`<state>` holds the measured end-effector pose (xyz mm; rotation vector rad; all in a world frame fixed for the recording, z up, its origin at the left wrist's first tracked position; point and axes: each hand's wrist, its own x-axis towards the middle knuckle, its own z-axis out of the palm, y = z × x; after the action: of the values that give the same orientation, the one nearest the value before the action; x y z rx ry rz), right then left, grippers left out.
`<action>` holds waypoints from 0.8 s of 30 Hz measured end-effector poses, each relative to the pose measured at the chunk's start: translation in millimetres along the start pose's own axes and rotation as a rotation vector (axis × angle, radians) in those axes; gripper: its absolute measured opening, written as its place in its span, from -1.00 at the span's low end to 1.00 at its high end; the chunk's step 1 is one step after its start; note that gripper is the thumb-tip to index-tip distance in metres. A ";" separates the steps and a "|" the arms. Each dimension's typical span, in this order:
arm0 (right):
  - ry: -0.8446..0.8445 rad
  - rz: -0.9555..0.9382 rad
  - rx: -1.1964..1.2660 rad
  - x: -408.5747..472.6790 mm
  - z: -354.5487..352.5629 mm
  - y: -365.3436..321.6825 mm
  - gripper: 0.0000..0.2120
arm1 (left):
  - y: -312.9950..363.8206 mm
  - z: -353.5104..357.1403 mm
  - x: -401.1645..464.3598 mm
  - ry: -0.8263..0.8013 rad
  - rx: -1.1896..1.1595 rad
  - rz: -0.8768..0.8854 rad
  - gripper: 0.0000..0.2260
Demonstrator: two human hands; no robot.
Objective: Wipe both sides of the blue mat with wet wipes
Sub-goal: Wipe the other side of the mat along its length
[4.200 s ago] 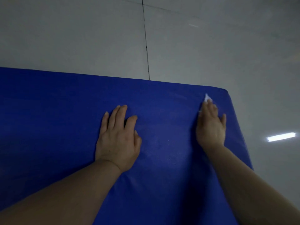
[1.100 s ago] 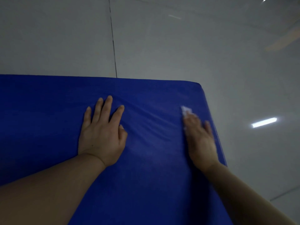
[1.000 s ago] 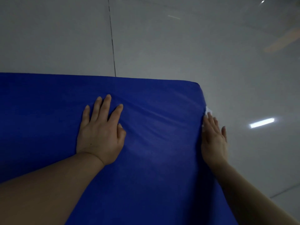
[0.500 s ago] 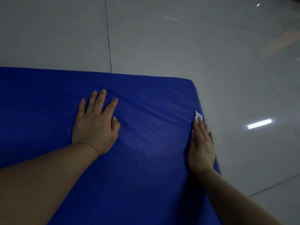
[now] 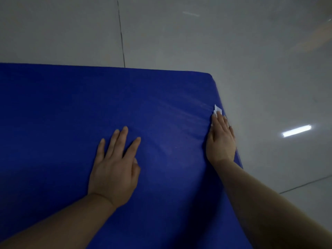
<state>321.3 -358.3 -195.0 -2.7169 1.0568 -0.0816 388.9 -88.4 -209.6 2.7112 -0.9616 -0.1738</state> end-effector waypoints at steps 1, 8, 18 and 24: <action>-0.011 0.008 -0.048 0.3 -0.6 -0.2 -0.54 | 0.1 0.2 0.1 -0.001 -0.006 -0.005 -0.51; -0.059 -0.405 -0.073 -57.3 10.0 -21.9 -0.54 | 0.5 -0.8 -0.4 0.009 0.035 -0.001 -0.49; -0.047 -0.270 -0.007 -85.2 9.3 -19.0 -0.55 | 1.2 0.4 0.0 0.014 0.043 0.000 -0.50; -0.016 -0.069 -0.045 -58.7 -9.4 17.2 -0.53 | 0.4 -0.5 0.8 0.026 0.038 0.001 -0.50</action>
<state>265.2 -332.9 -188.0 -2.7895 0.9717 -0.0483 389.4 -89.1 -209.0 2.7406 -0.9685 -0.1213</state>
